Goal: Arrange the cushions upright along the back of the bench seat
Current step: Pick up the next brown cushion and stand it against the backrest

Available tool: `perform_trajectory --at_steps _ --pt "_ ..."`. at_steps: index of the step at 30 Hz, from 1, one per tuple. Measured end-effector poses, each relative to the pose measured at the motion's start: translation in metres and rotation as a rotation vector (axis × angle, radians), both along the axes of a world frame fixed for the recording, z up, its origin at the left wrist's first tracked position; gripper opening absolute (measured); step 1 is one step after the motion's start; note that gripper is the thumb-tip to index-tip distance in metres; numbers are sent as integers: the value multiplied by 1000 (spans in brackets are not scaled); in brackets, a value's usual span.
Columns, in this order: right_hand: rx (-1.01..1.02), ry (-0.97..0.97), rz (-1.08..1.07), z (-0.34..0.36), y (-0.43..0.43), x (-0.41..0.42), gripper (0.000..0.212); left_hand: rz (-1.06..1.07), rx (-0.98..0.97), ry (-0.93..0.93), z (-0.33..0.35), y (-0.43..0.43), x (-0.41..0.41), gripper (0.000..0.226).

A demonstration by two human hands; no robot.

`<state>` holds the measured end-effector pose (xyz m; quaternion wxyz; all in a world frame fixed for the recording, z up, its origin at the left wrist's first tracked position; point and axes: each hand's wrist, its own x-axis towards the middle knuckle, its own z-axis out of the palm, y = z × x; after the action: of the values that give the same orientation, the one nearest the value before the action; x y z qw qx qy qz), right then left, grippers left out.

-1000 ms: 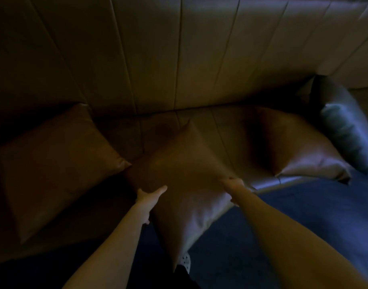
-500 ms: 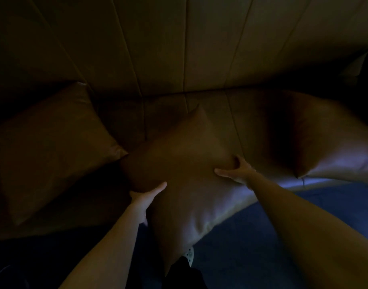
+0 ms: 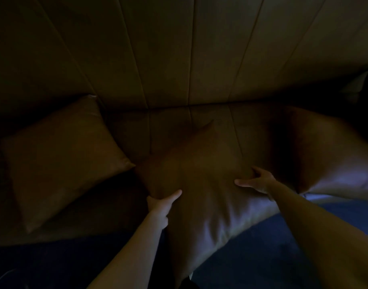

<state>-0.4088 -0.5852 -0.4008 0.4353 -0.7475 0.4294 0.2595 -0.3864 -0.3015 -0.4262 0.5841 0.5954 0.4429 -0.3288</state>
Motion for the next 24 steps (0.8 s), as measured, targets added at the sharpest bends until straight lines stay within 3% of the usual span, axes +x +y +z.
perform_trajectory --at_steps 4,12,24 --pt "-39 -34 -67 14 -18 -2 103 -22 -61 -70 7 -19 12 121" --pt "13 -169 -170 5 -9 58 106 -53 6 -206 3 -10 96 124" --pt "42 -107 -136 -43 15 117 102 -80 -16 -102 -38 14 146 129"
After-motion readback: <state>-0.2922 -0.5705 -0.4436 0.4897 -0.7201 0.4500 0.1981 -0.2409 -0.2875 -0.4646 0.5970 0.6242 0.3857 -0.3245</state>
